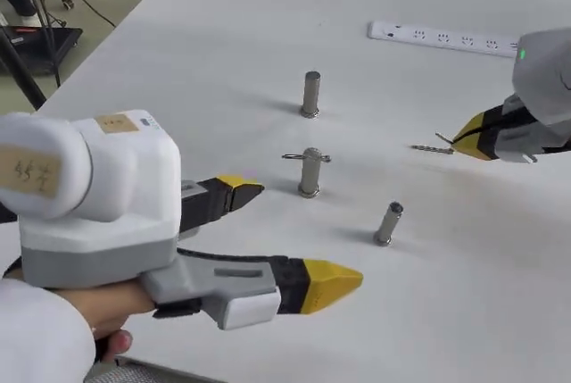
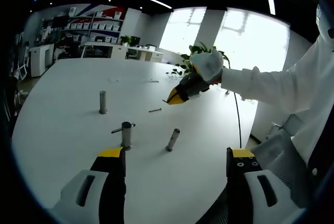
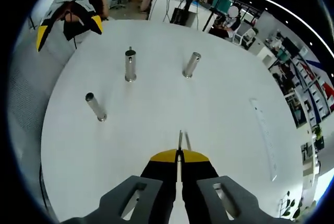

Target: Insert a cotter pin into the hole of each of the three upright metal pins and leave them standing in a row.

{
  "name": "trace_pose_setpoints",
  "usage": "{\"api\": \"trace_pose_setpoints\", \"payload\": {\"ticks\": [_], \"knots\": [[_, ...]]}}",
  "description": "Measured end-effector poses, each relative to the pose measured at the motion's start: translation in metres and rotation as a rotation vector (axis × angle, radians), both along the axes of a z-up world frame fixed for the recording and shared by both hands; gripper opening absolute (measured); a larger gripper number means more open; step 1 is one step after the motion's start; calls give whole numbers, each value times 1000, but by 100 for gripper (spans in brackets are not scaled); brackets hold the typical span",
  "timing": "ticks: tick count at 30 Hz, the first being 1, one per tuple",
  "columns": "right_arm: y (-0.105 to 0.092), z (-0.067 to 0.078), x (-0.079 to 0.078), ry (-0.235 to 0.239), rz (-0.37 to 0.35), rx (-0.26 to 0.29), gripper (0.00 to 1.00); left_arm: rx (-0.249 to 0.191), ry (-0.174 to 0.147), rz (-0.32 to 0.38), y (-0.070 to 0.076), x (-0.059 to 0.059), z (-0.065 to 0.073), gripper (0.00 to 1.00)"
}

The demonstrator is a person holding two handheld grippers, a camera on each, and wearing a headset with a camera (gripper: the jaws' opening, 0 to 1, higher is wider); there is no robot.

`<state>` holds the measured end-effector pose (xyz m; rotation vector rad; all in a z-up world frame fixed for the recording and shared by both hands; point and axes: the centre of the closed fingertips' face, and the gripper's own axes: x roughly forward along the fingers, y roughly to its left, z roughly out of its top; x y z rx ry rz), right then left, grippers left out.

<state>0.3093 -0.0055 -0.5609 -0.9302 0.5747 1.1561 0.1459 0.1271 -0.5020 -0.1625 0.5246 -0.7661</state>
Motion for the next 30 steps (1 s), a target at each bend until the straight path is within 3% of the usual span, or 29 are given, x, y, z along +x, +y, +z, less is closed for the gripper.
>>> {"api": "trace_pose_setpoints", "payload": {"ticks": [4, 8, 13, 16, 20, 22, 24, 30], "knots": [[1, 17, -13, -47, -1, 71, 0, -32, -13, -10, -8, 14, 10, 73], [1, 31, -23, -169, 63, 46, 0, -68, -7, -23, -19, 30, 17, 65], [3, 42, -35, -201, 70, 87, 0, -39, -3, -82, -36, 44, 16, 64], [11, 53, -46, -195, 56, 144, 0, -49, 6, -103, -45, 51, 19, 59], [17, 61, -56, -209, 67, 172, 0, -91, 20, -129, -58, 59, 27, 47], [19, 69, -58, -274, 85, 164, 0, -131, 28, -158, -66, 61, 33, 44], [21, 74, -66, -297, 96, 167, 0, -170, 46, -163, -71, 65, 39, 43], [26, 84, -82, -324, 113, 181, 0, -160, 64, -203, -83, 72, 40, 28]]}}
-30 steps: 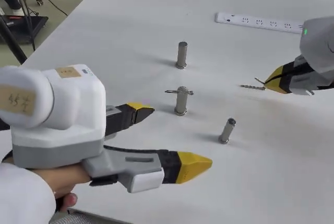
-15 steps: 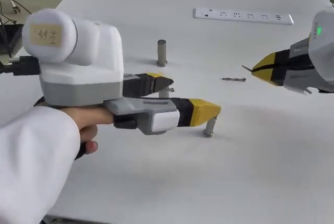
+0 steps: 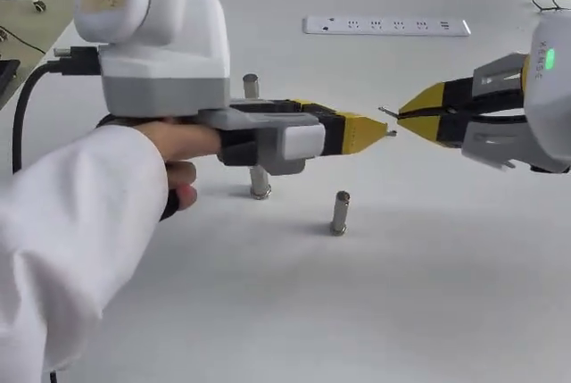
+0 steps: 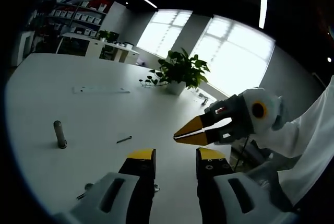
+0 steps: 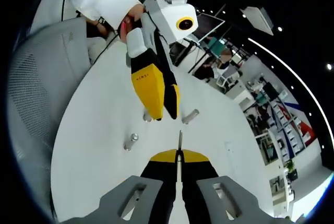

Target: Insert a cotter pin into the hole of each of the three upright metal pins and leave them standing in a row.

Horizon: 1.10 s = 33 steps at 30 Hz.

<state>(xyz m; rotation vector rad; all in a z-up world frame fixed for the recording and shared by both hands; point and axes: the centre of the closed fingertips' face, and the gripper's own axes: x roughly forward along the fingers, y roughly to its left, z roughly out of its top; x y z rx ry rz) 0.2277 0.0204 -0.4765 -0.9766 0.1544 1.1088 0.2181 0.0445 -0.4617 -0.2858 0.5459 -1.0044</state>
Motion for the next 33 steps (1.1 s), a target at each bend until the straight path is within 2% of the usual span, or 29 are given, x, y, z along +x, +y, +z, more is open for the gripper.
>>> {"api": "trace_pose_setpoints", "payload": {"ticks": [5, 10, 12, 15, 25, 28, 33], "knots": [[3, 5, -9, -12, 6, 11, 0, -2, 21, -31, -11, -1, -1, 23], [4, 3, -14, -11, 19, -3, 0, 3, 28, -64, -21, -4, -2, 14], [3, 1, -15, -11, 17, -14, 0, 7, 43, -80, -24, -7, -4, 13], [3, 1, -17, -10, 16, -16, 0, 13, 36, -98, -27, -9, -5, 11], [-1, 2, -22, -6, 17, -12, 0, 17, 56, -95, -29, -9, -7, 3], [-1, 1, -22, -2, 16, -7, 0, 5, 90, -84, -28, -10, -8, 1], [0, 1, -23, 2, 20, -6, 0, 22, 79, -89, -27, -11, -9, 0]]}}
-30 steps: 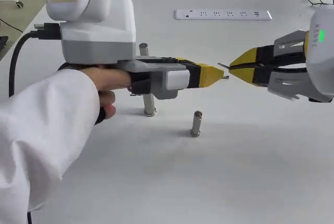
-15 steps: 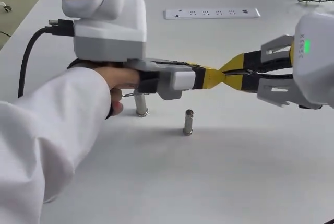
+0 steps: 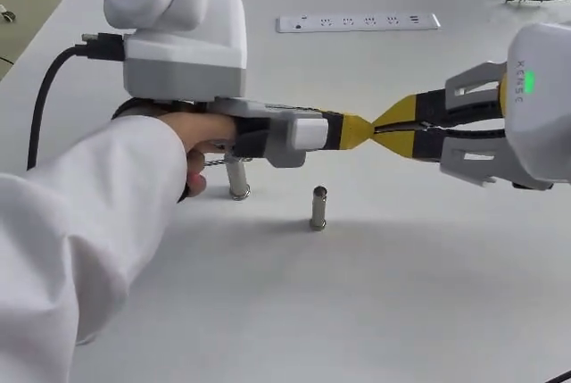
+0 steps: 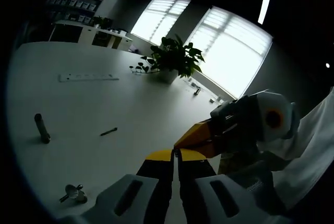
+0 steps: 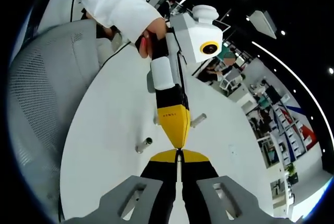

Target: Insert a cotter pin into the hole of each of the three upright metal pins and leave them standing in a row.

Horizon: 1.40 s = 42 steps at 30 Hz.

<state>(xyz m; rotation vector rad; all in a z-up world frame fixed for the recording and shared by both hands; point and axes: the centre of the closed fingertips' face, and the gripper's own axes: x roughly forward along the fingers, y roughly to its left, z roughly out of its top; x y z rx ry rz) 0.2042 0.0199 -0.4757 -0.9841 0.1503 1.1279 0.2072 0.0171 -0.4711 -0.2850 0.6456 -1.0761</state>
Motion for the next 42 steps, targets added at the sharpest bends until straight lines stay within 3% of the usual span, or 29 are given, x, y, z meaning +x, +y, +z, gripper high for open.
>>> {"api": "trace_pose_setpoints", "payload": {"ticks": [10, 15, 20, 21, 23, 25, 26, 28, 30, 31, 33, 36, 38, 40, 42], "knots": [[3, -4, -6, 32, 13, 12, 0, 50, 39, -6, 1, -8, -4, 0], [4, -8, -6, 61, 4, 15, 0, 83, -2, -9, 1, -12, -7, 0], [4, -6, -5, 83, -11, 44, 0, 83, 2, 2, 5, -12, -6, 0], [2, -6, -3, 96, -26, 59, 2, 102, -20, 6, 9, -10, -8, 0], [-1, -9, -1, 138, -57, 67, 7, 113, -33, -3, 13, -11, -9, 0], [-9, -19, 0, 264, -120, 86, 4, 122, -55, -3, 17, -11, -8, 0], [-9, -23, -2, 346, -135, 121, 5, 129, -71, -5, 20, -11, -8, 0], [-8, -25, -5, 443, -149, 189, 10, 147, -76, -3, 25, -10, -10, 0], [-8, -27, -8, 532, -164, 238, 10, 155, -58, 6, 32, -7, -12, 0], [-7, -26, -9, 551, -157, 257, 9, 162, -66, 4, 34, -6, -13, 0], [-4, -25, -16, 635, -157, 296, 9, 184, -107, -17, 38, -7, -14, 0], [-1, -24, -21, 711, -138, 342, 8, 194, -150, -50, 40, -10, -13, 0], [0, -23, -21, 727, -134, 357, 8, 222, -170, -87, 42, -15, -15, 0], [2, -24, -25, 773, -127, 372, 7, 231, -209, -129, 41, -19, -14, 0], [3, -23, -26, 766, -113, 377, 7, 228, -239, -162, 40, -24, -12, 0]]}}
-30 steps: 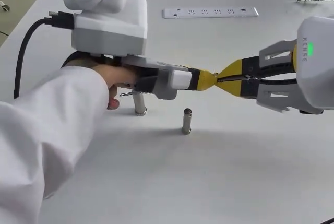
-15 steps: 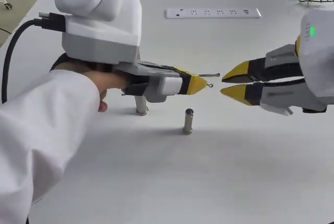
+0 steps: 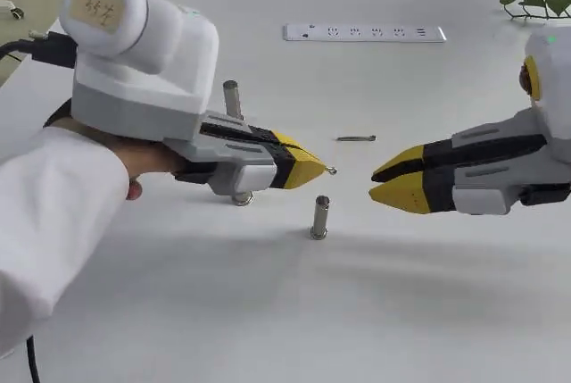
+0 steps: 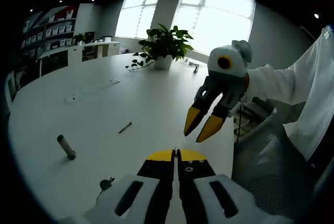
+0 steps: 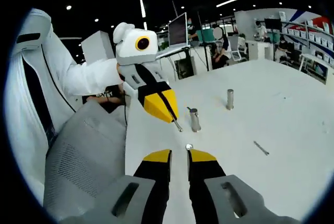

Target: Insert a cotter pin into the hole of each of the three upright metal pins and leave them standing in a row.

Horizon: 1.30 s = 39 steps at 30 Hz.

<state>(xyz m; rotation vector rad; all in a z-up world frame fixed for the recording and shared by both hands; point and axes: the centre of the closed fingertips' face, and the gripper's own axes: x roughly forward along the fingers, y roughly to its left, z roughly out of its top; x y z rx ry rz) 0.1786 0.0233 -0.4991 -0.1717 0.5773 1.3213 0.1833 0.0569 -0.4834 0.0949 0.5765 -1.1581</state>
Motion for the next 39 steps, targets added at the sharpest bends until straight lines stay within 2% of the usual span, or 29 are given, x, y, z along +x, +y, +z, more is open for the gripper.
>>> {"api": "trace_pose_setpoints", "payload": {"ticks": [1, 3, 7, 14, 21, 26, 29, 32, 35, 37, 39], "knots": [[1, 0, -2, 4, 9, 2, 7, 13, -32, -29, 0, -2, 0, 0], [7, 3, -8, -3, 35, 12, 7, 24, -75, -79, -1, -6, 0, 0], [13, 2, -13, -9, 66, -2, 7, -2, -143, -159, -8, -15, 8, 0], [21, 2, -21, -24, 103, -7, 6, -6, -167, -215, -13, -24, 10, 0], [27, 2, -28, -38, 148, -7, 0, -6, -161, -236, -18, -30, 8, 0], [29, -1, -36, -50, 192, -25, 0, 25, -166, -268, -19, -37, 3, 0], [30, -1, -38, -68, 193, -37, 0, 50, -175, -279, -18, -39, -3, 0], [29, -3, -43, -64, 216, -49, 0, 45, -157, -289, -18, -42, -4, 0], [28, -3, -44, -78, 212, -54, 0, 43, -165, -288, -16, -41, -5, 0], [27, -3, -40, -90, 205, -56, 0, 44, -190, -294, -16, -39, -5, 0], [25, -2, -37, -95, 192, -53, 0, 36, -236, -328, -17, -39, -3, 0]]}}
